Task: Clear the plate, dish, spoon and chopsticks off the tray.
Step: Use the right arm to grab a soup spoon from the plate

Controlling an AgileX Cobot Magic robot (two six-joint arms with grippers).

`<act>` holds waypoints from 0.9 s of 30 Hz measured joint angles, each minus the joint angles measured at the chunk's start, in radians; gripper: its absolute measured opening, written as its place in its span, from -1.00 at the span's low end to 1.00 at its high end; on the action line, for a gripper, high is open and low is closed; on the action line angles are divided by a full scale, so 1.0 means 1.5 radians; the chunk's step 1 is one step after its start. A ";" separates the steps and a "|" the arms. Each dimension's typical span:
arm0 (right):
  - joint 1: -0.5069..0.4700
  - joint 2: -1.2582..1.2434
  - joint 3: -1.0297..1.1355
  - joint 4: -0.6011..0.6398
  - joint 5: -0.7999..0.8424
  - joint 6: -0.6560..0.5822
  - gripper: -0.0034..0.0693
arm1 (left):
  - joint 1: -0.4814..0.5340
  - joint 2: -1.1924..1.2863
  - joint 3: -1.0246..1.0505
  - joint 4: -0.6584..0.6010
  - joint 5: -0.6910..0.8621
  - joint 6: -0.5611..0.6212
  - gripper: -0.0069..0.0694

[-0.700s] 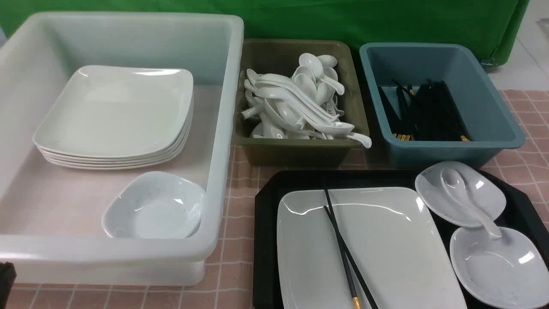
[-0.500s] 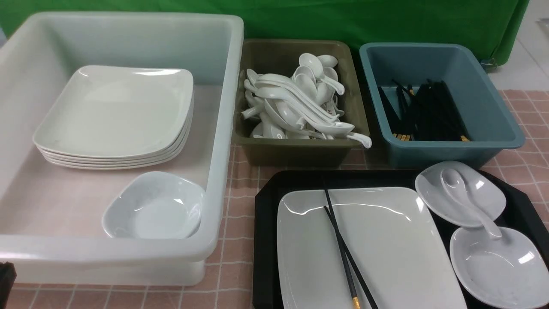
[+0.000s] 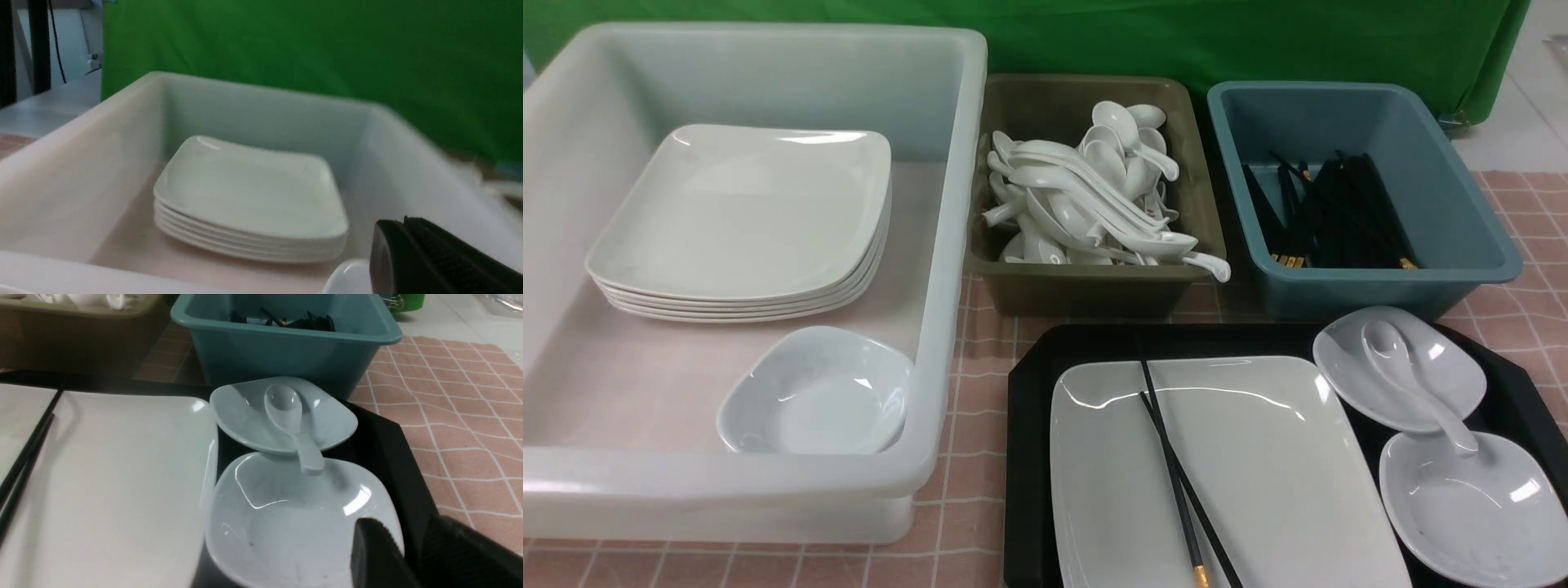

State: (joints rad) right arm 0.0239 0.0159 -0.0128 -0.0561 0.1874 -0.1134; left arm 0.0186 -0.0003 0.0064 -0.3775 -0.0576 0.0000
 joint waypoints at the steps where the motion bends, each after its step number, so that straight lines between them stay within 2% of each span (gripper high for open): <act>1: 0.000 0.000 0.000 0.000 0.000 0.000 -0.24 | 0.000 0.000 0.000 -0.037 -0.025 -0.036 -0.81; 4: 0.000 0.000 0.000 0.000 0.000 0.000 -0.24 | 0.000 0.000 0.000 -0.070 -0.079 -0.081 -0.81; 8: 0.000 0.000 0.001 0.009 -0.015 0.010 -0.24 | 0.000 0.000 0.000 -0.075 -0.121 -0.103 -0.81; 12: 0.000 0.000 0.007 0.086 -0.115 0.136 -0.24 | 0.000 0.000 0.000 -0.073 -0.206 -0.156 -0.81; 13: 0.000 0.000 0.007 0.107 -0.176 0.208 -0.24 | 0.000 0.000 0.000 -0.055 -0.261 -0.193 -0.81; 14: 0.000 0.000 0.007 0.107 -0.184 0.208 -0.24 | 0.000 0.000 -0.001 -0.051 -0.266 -0.204 -0.81; 16: 0.000 0.000 0.007 0.118 -0.269 0.276 -0.25 | 0.000 -0.001 -0.039 0.010 -0.267 -0.265 -0.81; 17: 0.000 0.000 0.007 0.118 -0.275 0.279 -0.25 | 0.000 -0.001 -0.045 0.017 -0.264 -0.265 -0.81; 19: 0.000 0.000 0.007 0.121 -0.318 0.282 -0.25 | 0.000 0.007 -0.149 0.112 -0.162 -0.316 -0.81; 20: 0.000 0.000 0.007 0.122 -0.322 0.282 -0.25 | 0.000 0.018 -0.189 0.139 -0.126 -0.329 -0.81; 21: 0.000 0.000 0.007 0.122 -0.330 0.295 -0.25 | 0.000 0.041 -0.252 0.173 -0.030 -0.340 -0.81; 22: 0.000 0.000 0.007 0.123 -0.337 0.309 -0.25 | 0.000 0.057 -0.284 0.185 0.015 -0.340 -0.81; 24: 0.000 0.000 0.007 0.121 -0.374 0.348 -0.25 | 0.000 0.121 -0.389 0.203 0.178 -0.307 -0.81; 25: 0.001 -0.001 0.005 0.116 -0.376 0.361 -0.26 | 0.000 0.160 -0.439 0.202 0.263 -0.267 -0.81; 27: 0.013 0.001 -0.037 0.091 -0.277 0.385 -0.38 | 0.000 0.253 -0.533 0.182 0.430 -0.168 -0.81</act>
State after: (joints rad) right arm 0.0438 0.0175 -0.0679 0.0808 -0.2280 0.4642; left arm 0.0186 0.3793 -0.7929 -0.1040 0.5874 -0.2513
